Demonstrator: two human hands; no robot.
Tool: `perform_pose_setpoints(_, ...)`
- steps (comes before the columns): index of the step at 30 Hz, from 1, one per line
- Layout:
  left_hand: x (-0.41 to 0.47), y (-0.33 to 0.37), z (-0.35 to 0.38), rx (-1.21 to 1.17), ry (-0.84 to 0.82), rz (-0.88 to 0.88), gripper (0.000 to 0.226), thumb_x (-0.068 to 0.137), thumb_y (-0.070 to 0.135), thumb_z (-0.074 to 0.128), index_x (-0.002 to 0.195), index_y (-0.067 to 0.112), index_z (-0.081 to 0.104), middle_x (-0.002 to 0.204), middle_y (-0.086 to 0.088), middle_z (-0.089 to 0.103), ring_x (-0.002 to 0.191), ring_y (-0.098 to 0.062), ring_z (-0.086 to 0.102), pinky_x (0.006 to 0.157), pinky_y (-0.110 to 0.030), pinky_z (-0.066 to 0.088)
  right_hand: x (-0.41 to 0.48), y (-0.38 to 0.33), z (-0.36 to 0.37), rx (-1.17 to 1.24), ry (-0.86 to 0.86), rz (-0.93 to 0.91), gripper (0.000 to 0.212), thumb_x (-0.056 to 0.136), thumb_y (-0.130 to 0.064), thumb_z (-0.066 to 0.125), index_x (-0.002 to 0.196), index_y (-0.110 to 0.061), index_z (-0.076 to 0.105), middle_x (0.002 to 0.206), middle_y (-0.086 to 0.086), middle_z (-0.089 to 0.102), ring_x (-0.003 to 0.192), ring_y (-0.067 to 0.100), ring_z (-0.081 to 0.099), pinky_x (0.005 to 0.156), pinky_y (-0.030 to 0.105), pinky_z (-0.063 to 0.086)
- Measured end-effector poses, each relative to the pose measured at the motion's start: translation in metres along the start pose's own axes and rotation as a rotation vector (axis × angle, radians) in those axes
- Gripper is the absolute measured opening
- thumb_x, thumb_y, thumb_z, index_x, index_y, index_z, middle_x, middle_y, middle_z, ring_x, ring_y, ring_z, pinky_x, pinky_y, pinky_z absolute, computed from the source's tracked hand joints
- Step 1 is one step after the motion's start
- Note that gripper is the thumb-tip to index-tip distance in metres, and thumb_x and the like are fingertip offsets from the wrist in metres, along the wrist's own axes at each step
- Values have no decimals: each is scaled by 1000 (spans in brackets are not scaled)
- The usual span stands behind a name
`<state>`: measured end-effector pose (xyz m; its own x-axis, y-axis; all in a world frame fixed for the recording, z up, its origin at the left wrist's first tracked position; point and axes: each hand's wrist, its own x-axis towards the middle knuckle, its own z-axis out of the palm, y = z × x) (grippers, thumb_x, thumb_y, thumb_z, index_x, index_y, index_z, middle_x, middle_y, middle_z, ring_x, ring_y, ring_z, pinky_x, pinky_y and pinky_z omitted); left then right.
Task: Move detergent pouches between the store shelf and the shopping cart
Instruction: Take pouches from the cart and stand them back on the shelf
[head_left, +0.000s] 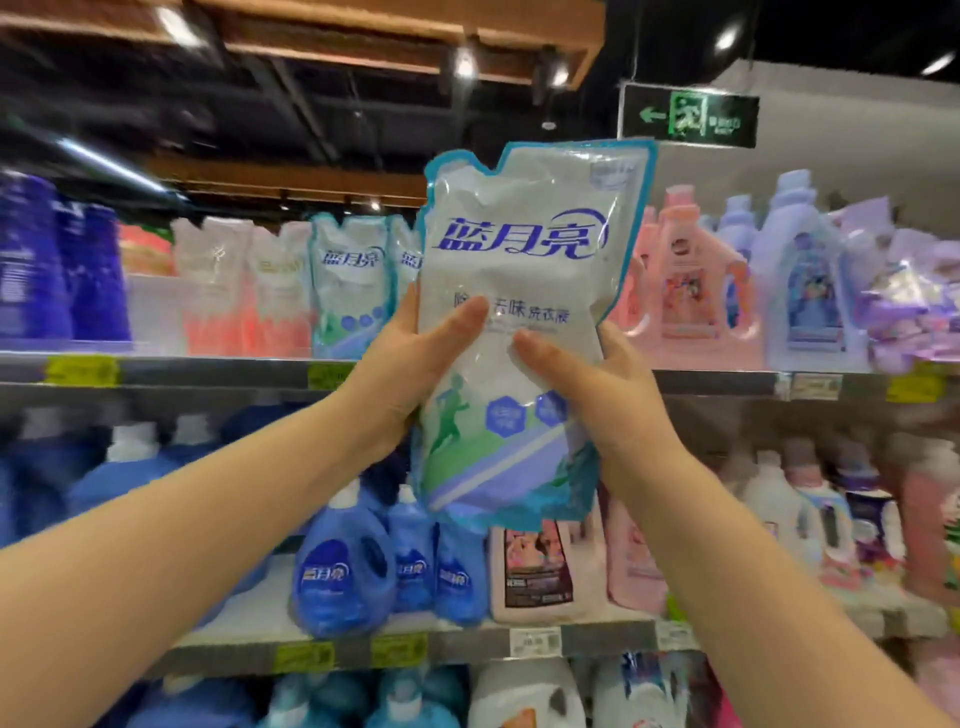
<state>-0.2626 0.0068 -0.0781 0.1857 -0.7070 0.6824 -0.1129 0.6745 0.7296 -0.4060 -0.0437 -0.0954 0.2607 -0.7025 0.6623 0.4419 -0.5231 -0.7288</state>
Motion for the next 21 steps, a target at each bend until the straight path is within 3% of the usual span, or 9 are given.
perform_pose_setpoints(3, 43, -19, -24, 38, 23, 41, 40, 72, 37, 62, 110, 34, 50, 99, 7, 69, 80, -8, 70, 67, -24, 57, 53, 27, 11, -9, -50, -7, 44, 74, -9, 75, 115, -5, 62, 101, 10, 73, 87, 20, 71, 76, 30, 56)
perform_pose_setpoints(6, 90, -35, -36, 51, 34, 57, 47, 69, 38, 62, 114, 32, 49, 105, 3, 69, 88, -15, 69, 73, -29, 58, 108, 44, 13, -31, -102, -17, 38, 78, -10, 72, 114, -8, 63, 97, 4, 73, 80, 14, 71, 70, 25, 56)
perform_pose_setpoints(9, 146, -44, -51, 119, 35, 71, 43, 77, 34, 62, 118, 29, 48, 101, 5, 69, 81, -10, 70, 66, -25, 58, 168, 58, 17, -52, -130, -33, 37, 79, -13, 71, 115, -8, 63, 98, 8, 72, 83, 21, 71, 78, 35, 59)
perform_pose_setpoints(11, 182, -47, -62, 162, 38, 74, 37, 85, 28, 60, 119, 30, 45, 100, 6, 67, 74, -7, 69, 59, -24, 56, 207, 66, 23, -69, -154, -46, 36, 80, -16, 71, 114, -9, 63, 105, 16, 70, 99, 38, 65, 90, 50, 52)
perform_pose_setpoints(13, 213, -48, -71, 222, 61, 93, 40, 87, 26, 60, 122, 31, 42, 102, 7, 65, 75, -7, 68, 56, -24, 56, 242, 72, 29, -84, -175, -71, 38, 81, -19, 71, 116, -9, 62, 110, 18, 68, 107, 43, 60, 95, 55, 47)
perform_pose_setpoints(17, 258, -56, -92, 326, 49, 89, 58, 80, 38, 69, 129, 32, 39, 110, 6, 65, 90, -14, 68, 71, -37, 59, 288, 84, 43, -106, -211, -99, 43, 77, -21, 75, 114, -3, 61, 116, 24, 64, 97, 32, 62, 96, 57, 45)
perform_pose_setpoints(19, 272, -69, -100, 337, 68, 74, 58, 80, 36, 70, 128, 33, 38, 111, 5, 64, 95, -16, 66, 80, -44, 56, 302, 94, 46, -128, -224, -68, 53, 69, -26, 77, 114, -3, 61, 118, 27, 62, 109, 41, 59, 96, 61, 43)
perform_pose_setpoints(21, 282, -87, -108, 311, 91, 48, 51, 81, 31, 68, 124, 32, 40, 111, 3, 64, 93, -16, 66, 82, -44, 55, 312, 109, 43, -155, -252, -31, 38, 77, -20, 74, 110, -7, 64, 120, 27, 60, 119, 47, 48, 100, 61, 39)
